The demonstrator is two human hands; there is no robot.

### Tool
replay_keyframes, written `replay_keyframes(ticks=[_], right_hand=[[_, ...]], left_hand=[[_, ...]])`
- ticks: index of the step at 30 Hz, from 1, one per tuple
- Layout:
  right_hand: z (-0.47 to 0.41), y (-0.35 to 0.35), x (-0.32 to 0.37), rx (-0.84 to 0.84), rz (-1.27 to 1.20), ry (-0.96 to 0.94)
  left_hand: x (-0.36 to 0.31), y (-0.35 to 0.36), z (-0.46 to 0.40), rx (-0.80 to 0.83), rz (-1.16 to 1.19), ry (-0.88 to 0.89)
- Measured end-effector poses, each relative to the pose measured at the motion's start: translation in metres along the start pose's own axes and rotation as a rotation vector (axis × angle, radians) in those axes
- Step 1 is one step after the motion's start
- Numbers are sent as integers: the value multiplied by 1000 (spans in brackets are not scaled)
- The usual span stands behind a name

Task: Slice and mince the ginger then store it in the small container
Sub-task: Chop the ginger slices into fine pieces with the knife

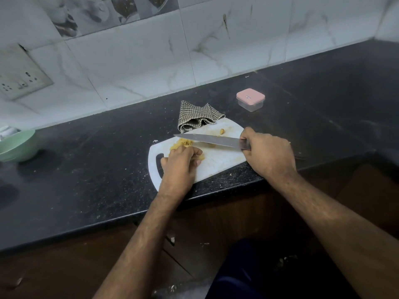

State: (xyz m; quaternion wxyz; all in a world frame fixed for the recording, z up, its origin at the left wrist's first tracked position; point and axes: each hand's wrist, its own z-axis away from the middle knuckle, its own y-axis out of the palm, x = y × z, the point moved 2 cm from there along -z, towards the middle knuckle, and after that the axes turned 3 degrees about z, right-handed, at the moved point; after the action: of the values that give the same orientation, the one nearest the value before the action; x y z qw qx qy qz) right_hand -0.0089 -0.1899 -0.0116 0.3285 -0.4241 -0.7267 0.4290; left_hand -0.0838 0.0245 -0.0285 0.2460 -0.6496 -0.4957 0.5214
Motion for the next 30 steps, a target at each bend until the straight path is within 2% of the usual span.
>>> replay_keyframes(ticks=[10,21,30], right_hand=[[2,-2,0,7,29,22],[2,-1,0,11,21,18],[0,-1,0,36,12,16]], left_hand=[[-1,2,2,-28,-11,-4],[5,-13,4,-150,212,-68],[26,-24,-18,-150,112,-56]])
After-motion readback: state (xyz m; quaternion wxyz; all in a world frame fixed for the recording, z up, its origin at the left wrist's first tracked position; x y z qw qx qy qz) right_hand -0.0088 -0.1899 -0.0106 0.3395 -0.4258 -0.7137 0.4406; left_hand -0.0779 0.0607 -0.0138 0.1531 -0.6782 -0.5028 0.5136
